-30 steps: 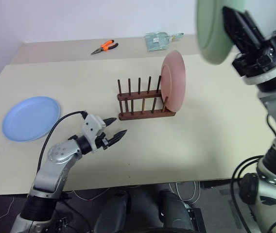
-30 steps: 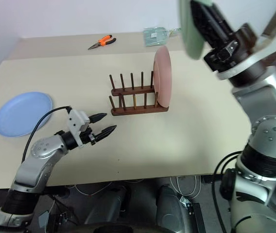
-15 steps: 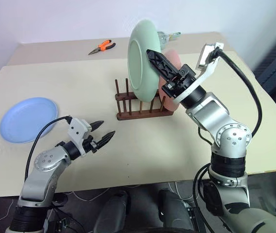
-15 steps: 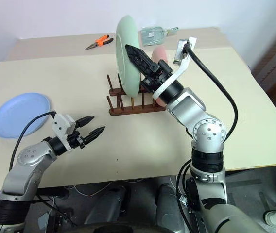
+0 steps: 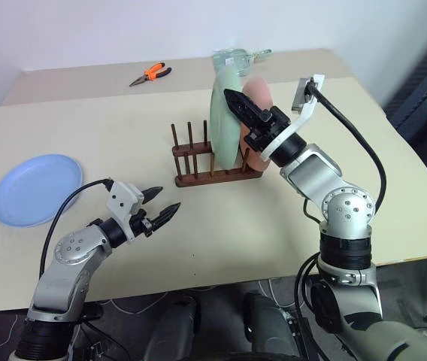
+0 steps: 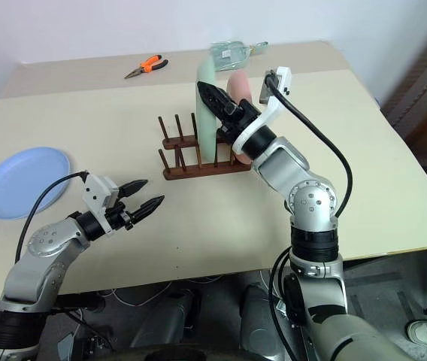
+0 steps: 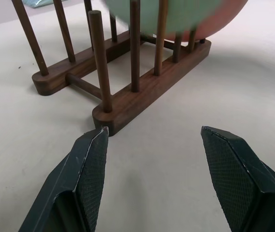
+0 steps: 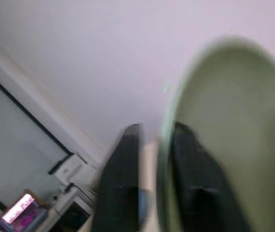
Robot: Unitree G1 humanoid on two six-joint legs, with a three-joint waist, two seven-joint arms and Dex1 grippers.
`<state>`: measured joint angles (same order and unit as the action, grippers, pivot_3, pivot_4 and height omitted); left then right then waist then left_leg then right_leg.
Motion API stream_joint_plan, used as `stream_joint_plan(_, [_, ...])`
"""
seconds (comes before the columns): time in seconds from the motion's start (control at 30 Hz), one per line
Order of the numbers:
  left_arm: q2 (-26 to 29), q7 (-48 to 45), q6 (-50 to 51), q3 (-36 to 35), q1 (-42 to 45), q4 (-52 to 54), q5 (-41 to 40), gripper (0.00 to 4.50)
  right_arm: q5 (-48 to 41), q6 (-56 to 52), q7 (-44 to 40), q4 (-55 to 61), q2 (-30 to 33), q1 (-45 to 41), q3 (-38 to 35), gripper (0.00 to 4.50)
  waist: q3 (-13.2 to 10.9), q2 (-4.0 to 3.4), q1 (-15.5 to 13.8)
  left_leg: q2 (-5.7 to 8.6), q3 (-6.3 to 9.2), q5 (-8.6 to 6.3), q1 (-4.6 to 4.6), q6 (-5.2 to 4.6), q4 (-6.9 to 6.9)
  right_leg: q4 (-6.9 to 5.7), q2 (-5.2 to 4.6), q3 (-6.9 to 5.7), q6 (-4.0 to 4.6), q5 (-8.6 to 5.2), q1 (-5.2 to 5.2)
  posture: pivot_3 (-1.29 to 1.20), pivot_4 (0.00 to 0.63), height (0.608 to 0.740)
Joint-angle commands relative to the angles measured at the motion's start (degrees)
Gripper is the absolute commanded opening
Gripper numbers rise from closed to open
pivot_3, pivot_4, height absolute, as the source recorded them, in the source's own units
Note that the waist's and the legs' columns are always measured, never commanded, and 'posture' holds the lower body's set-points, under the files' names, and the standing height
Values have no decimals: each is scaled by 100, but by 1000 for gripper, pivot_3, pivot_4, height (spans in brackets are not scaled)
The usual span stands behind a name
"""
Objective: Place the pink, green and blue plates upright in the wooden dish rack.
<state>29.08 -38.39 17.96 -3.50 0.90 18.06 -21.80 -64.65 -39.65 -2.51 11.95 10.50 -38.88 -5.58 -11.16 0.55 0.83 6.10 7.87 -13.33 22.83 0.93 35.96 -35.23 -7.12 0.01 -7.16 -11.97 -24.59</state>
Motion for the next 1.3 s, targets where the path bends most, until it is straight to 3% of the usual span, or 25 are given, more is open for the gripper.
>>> stream_joint_plan(0.03, [5, 15, 123, -127, 33, 164, -166, 3994, 551, 89, -373, 302, 267, -357, 154, 2999, 0, 0, -1, 0, 0, 0, 0, 0, 0, 0, 0, 0, 0, 0, 0, 0, 150, 739])
stream_joint_plan(0.07, [3, 24, 157, -162, 27, 167, -196, 4460, 713, 98, -471, 338, 358, -411, 203, 3009, 0, 0, 0, 0, 0, 0, 0, 0, -1, 0, 0, 0, -1, 0, 0, 0, 150, 739])
stream_joint_plan(0.17, [-39, 413, 117, -528, 73, -2, -108, 4487, 2008, 493, -1096, 454, 1173, -597, 677, 3009, 0, 0, -4, 0, -1, 0, 1, 0, 1, 0, 0, -1, -1, 0, 0, 0, 150, 739])
stream_joint_plan(0.27, [-212, 1090, 97, -1070, 210, -269, -81, 4487, 2578, 896, -1708, 476, 1649, -596, 738, 3009, 1, 3, -11, 0, 0, 0, 1, 0, 1, 1, 1, -2, -2, -1, 1, 0, 150, 739])
stream_joint_plan(0.4, [-651, 2479, -126, -2071, 582, -634, -4, 4500, 2626, 1110, -2641, 745, 2142, -427, 524, 4360, 1, 5, -18, -1, -2, 0, 2, 0, 2, 3, 0, -2, -4, 1, 2, 0, 150, 739])
stream_joint_plan(0.57, [-1124, 5177, -100, -3715, 1280, -1011, 307, 4500, 2710, 1127, -4032, 1594, 3062, 372, 826, 4437, 10, 27, -51, -1, 6, -3, 9, 6, 7, 10, 0, -6, -8, 0, 4, 0, 150, 739])
stream_joint_plan(0.67, [-1168, 6028, 283, -4262, 1397, -1253, 329, 4500, 2969, 1227, -4052, 1509, 2964, 547, 966, 4437, 14, 35, -5, -3, -6, -11, 0, 17, 14, 9, 0, 0, -18, 4, 9, 0, 150, 739])
stream_joint_plan(0.83, [-1345, 6156, 1357, -4624, 1536, -1317, -667, 4500, 3365, 1396, -4207, 1434, 2743, 729, 1224, 4437, 17, 51, -102, -2, 0, -9, -2, 20, 26, 7, 2, -2, -23, 8, 17, 0, 150, 739])
stream_joint_plan(0.93, [-1466, 6150, 1798, -4852, 1639, -1337, -1362, 3688, 3542, 1486, -4219, 1413, 2598, 808, 1299, 4500, 19, 73, -162, -1, 0, -10, 1, 21, 27, 8, 2, -3, -22, 8, 16, 0, 150, 739])
stream_joint_plan(1.17, [-1434, 6240, 2178, -5011, 1798, -1478, -2198, 48, 3739, 1468, -4214, 1362, 2429, 890, 1280, 4500, 17, 77, -145, -3, 2, -10, -1, 25, 22, 8, 5, -2, -21, 9, 14, 0, 150, 739])
stream_joint_plan(1.3, [-1093, 5431, 1869, -4136, 1797, -1019, -1891, 48, 3804, 1392, -4322, 1384, 2512, 897, 1287, 4500, 15, 81, -152, -3, 1, -9, 0, 28, 23, 7, 7, -2, -19, 9, 15, 0, 150, 739])
